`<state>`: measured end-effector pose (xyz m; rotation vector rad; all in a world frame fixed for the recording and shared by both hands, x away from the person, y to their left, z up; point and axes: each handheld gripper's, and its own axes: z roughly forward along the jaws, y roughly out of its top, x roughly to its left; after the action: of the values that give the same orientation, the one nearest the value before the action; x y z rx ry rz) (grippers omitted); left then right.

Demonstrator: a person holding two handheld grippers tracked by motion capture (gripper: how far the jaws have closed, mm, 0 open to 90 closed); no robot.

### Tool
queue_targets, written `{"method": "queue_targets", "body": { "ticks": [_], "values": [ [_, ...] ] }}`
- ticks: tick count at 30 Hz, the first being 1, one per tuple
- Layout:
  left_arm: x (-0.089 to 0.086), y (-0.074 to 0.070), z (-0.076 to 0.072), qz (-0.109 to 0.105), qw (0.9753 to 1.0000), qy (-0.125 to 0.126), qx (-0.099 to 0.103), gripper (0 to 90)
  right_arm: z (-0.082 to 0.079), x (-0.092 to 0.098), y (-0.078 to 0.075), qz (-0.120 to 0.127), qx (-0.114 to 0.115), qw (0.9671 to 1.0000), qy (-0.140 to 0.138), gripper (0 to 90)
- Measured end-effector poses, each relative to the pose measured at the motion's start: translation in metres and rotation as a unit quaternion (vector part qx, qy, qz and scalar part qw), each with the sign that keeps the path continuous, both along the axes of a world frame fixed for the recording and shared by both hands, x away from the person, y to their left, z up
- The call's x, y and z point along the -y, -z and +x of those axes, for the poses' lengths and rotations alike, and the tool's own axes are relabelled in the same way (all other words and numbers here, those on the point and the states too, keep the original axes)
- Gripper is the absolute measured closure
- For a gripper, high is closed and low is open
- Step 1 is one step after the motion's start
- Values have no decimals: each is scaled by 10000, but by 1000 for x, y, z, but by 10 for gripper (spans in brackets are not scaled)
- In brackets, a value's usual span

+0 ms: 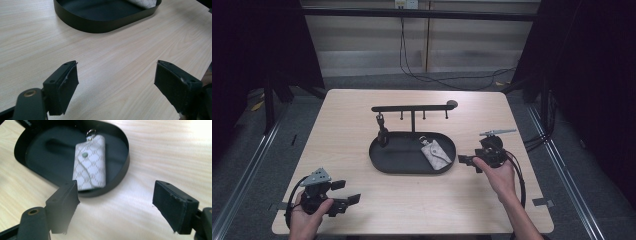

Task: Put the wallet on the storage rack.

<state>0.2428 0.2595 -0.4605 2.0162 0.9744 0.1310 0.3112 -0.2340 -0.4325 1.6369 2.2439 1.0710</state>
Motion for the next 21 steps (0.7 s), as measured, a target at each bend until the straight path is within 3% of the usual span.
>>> {"method": "queue_targets", "body": {
  "ticks": [15, 21],
  "values": [
    [0, 1, -1, 20, 10000, 6, -28, 188, -53, 18, 10, -300, 223, 9993, 48, 189],
    [1, 0, -1, 4, 10000, 16, -44, 187, -72, 25, 15, -306, 275, 9991, 103, 189]
  ]
}}
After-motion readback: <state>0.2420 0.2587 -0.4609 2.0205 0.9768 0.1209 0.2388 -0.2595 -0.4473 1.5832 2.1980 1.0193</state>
